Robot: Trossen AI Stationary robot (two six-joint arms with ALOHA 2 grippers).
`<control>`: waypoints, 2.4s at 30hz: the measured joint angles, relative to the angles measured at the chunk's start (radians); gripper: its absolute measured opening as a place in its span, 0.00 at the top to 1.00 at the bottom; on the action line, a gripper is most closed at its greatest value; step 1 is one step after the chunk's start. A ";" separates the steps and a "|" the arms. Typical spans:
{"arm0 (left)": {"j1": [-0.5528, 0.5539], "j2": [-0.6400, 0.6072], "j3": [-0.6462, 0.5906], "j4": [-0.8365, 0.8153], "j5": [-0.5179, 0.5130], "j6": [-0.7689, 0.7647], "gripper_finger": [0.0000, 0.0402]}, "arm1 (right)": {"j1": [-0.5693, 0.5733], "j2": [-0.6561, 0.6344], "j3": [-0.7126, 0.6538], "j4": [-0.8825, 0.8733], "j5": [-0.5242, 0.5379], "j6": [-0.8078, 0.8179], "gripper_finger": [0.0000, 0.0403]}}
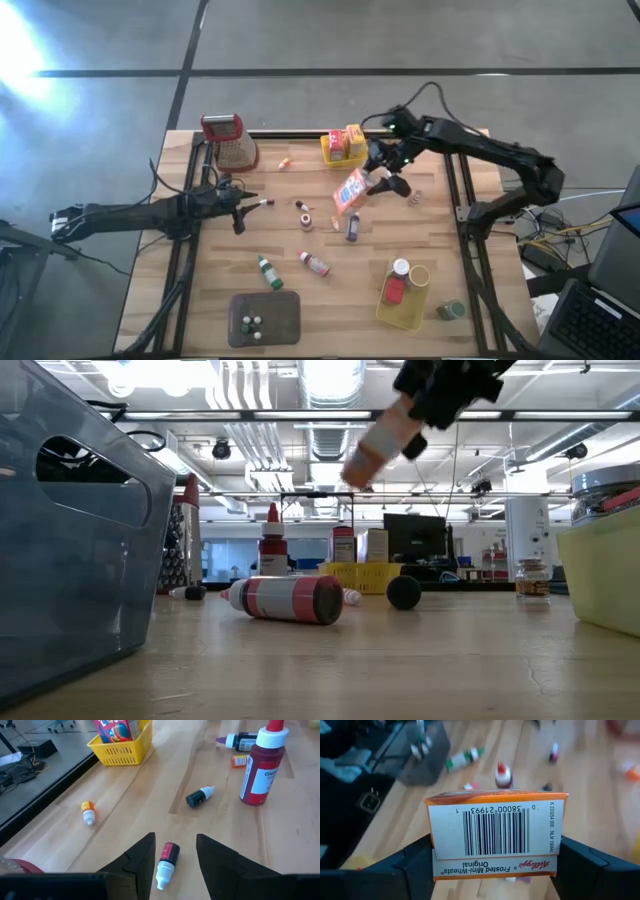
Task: Pick & Place Kitchen Items
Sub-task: Put the orange cereal box into the top yellow bin
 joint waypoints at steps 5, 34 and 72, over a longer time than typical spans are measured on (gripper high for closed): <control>0.000 0.000 -0.001 0.005 -0.001 -0.005 0.63 | 0.008 -0.106 -0.006 0.096 0.000 0.041 0.21; 0.000 0.099 0.004 0.538 0.045 -1.166 0.35 | 0.015 -0.180 -0.058 0.426 0.040 0.060 0.26; -0.054 1.011 0.787 0.948 0.280 -1.038 0.24 | 0.016 -0.182 -0.059 0.529 0.089 -0.006 0.24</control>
